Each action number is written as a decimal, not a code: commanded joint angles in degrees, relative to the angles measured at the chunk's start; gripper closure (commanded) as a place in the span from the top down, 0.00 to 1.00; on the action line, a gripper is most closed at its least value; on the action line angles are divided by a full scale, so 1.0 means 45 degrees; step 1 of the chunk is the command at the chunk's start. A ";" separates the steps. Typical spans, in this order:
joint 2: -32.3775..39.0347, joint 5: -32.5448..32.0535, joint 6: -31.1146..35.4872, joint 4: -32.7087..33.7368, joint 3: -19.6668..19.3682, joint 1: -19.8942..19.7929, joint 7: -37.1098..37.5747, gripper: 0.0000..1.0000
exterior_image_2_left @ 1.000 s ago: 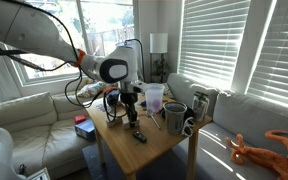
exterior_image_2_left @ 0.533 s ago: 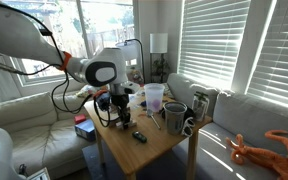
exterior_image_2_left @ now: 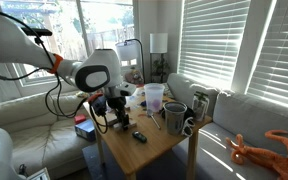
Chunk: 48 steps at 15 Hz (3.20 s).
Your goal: Put the toy car on the table, then move the right wooden blocks in line with the middle blocks and put the toy car on the wooden blocks
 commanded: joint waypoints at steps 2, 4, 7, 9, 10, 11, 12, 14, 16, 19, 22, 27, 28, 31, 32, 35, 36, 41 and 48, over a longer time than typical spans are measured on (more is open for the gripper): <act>-0.0465 0.0564 0.0857 -0.0239 -0.0391 -0.0010 -0.0971 0.88; -0.0371 0.0693 0.1011 -0.0198 -0.0486 0.0022 -0.1233 0.78; -0.0301 0.0809 0.0902 -0.0148 -0.0531 0.0007 -0.1474 0.49; -0.0346 0.0902 0.0808 -0.0133 -0.0547 -0.0019 -0.1505 0.34; -0.0367 0.0932 0.0795 -0.0128 -0.0552 -0.0029 -0.1498 0.27; -0.0373 0.0962 0.0797 -0.0118 -0.0562 -0.0037 -0.1491 0.21; -0.0364 0.1002 0.0788 -0.0089 -0.0577 -0.0036 -0.1493 0.13; -0.0313 0.1056 0.0806 -0.0018 -0.0597 -0.0033 -0.1485 0.05; -0.0288 0.1266 0.0799 0.0087 -0.0682 0.0031 -0.1572 0.07; -0.0098 0.1423 0.0874 0.0389 -0.0732 -0.0013 -0.1576 0.07; 0.0249 0.1400 0.0874 0.0727 -0.0767 -0.0075 -0.1546 0.07; 0.0754 0.1462 0.0940 0.1072 -0.0772 0.0018 -0.1648 0.07; 0.0861 0.1447 0.0932 0.1127 -0.0753 0.0029 -0.1657 0.07; 0.1124 0.1508 0.0918 0.1263 -0.0762 0.0067 -0.1731 0.07; 0.1188 0.1510 0.0917 0.1295 -0.0756 0.0076 -0.1750 0.07; 0.1375 0.1491 0.0877 0.1390 -0.0735 0.0084 -0.1812 0.07; 0.1421 0.1506 0.0832 0.1408 -0.0745 0.0098 -0.1882 0.07; 0.1518 0.1646 0.0799 0.1490 -0.0763 0.0153 -0.2059 0.07; 0.1595 0.1450 0.0692 0.1484 -0.0602 0.0096 -0.1991 0.55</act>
